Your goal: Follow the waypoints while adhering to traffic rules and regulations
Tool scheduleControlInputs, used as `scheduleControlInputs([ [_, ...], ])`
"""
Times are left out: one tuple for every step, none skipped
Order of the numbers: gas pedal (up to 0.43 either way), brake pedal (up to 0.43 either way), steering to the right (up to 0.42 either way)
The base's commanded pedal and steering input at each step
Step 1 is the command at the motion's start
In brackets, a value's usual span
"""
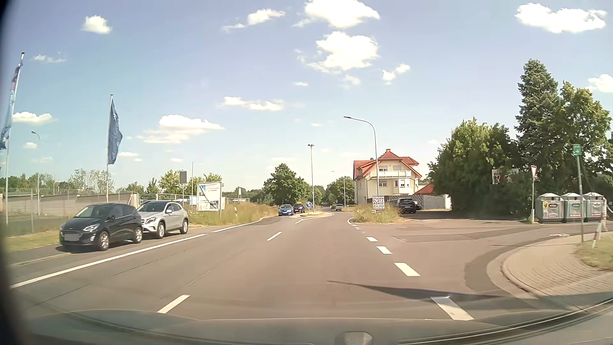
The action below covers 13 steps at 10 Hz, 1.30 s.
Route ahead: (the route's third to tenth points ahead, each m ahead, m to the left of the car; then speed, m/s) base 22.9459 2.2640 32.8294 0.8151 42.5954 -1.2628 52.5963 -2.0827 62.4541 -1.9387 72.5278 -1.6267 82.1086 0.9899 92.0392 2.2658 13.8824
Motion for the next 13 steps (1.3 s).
scheduleControlInputs([
  [0.020, 0.030, -0.005],
  [0.020, 0.030, -0.005],
  [0.020, 0.030, -0.004],
  [0.020, 0.030, 0.000],
  [0.020, 0.030, 0.004],
  [0.000, 0.030, 0.005],
  [0.000, 0.030, 0.005],
  [0.000, 0.030, 0.005],
  [0.000, 0.030, 0.006],
  [0.000, 0.030, 0.007],
  [0.000, 0.030, 0.009],
  [0.000, 0.030, 0.013],
  [0.000, 0.030, 0.018],
])
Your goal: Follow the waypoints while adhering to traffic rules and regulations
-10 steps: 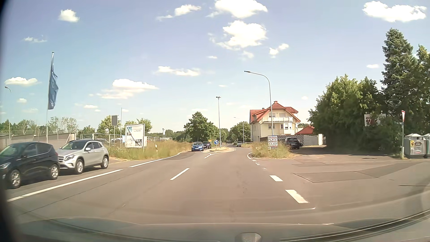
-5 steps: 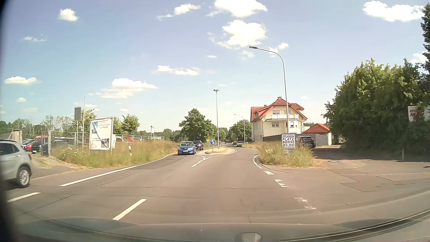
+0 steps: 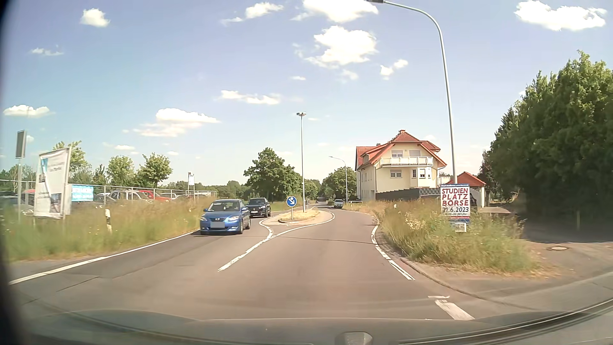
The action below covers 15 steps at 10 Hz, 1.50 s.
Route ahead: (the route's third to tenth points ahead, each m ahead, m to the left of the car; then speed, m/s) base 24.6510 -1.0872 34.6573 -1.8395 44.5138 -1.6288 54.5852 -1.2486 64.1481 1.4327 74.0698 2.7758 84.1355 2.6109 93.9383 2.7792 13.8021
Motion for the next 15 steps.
scheduleControlInputs([
  [0.000, 0.030, 0.022],
  [0.000, 0.030, 0.024],
  [0.000, 0.030, 0.025],
  [0.000, 0.030, 0.026],
  [0.000, 0.030, 0.026],
  [0.000, 0.030, 0.026],
  [0.000, 0.030, 0.026],
  [0.000, 0.030, 0.026],
  [0.000, 0.030, 0.022],
  [0.000, 0.030, 0.019],
  [0.020, 0.030, 0.018],
  [0.020, 0.030, 0.014],
  [0.020, 0.030, 0.005],
  [0.020, 0.030, -0.004],
  [0.020, 0.030, -0.010],
])
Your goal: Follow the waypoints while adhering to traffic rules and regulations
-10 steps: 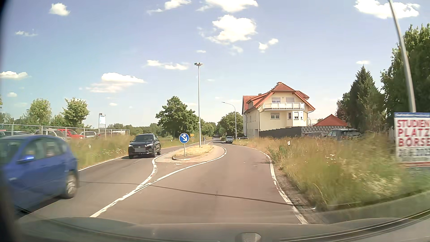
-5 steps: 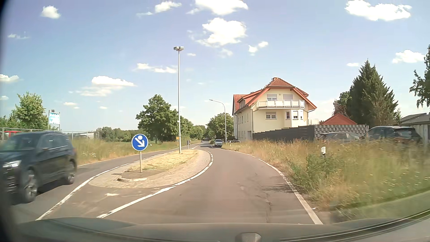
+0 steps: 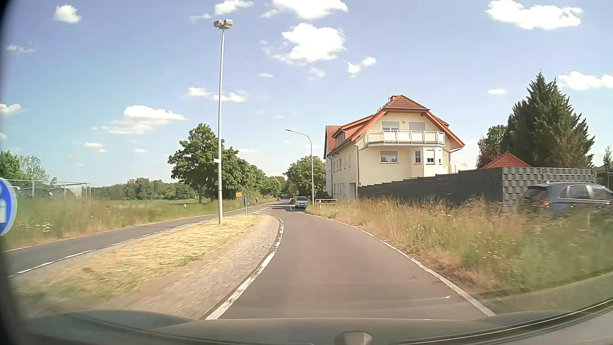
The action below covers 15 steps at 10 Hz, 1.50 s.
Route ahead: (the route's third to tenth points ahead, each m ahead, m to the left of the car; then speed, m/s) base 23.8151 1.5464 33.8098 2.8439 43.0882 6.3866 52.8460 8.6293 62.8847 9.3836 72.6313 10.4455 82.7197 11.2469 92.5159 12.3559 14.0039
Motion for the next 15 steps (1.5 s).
scheduleControlInputs([
  [0.020, 0.030, -0.016],
  [0.028, 0.030, -0.020],
  [0.039, 0.030, -0.025],
  [0.039, 0.030, -0.032],
  [0.039, 0.030, -0.034],
  [0.047, 0.030, -0.034],
  [0.047, 0.030, -0.034],
  [0.047, 0.030, -0.035],
  [0.047, 0.030, -0.036],
  [0.047, 0.030, -0.036],
  [0.047, 0.030, -0.037],
  [0.047, 0.030, -0.038],
  [0.047, 0.030, -0.038],
  [0.047, 0.030, -0.038],
  [0.047, 0.030, -0.038],
])
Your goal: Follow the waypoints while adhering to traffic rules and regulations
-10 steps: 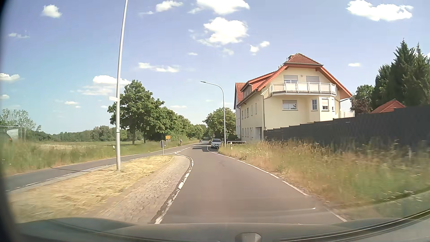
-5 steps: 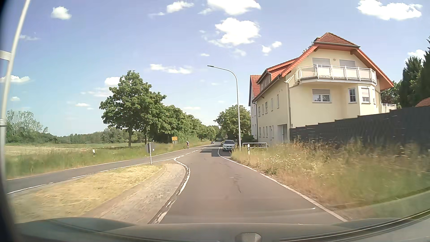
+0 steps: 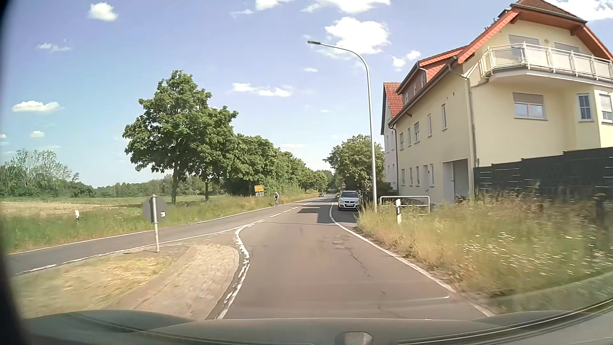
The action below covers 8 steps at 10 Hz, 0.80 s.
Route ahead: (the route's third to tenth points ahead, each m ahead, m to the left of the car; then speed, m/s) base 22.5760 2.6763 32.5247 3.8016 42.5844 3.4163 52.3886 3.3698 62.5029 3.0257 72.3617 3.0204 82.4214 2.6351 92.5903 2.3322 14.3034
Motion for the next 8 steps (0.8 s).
scheduleControlInputs([
  [0.047, 0.030, -0.038],
  [0.047, 0.030, -0.039],
  [0.047, 0.030, -0.038],
  [0.047, 0.030, -0.035],
  [0.047, 0.030, -0.029],
  [0.047, 0.030, -0.019],
  [0.047, 0.030, -0.009],
  [0.047, 0.030, 0.001],
])
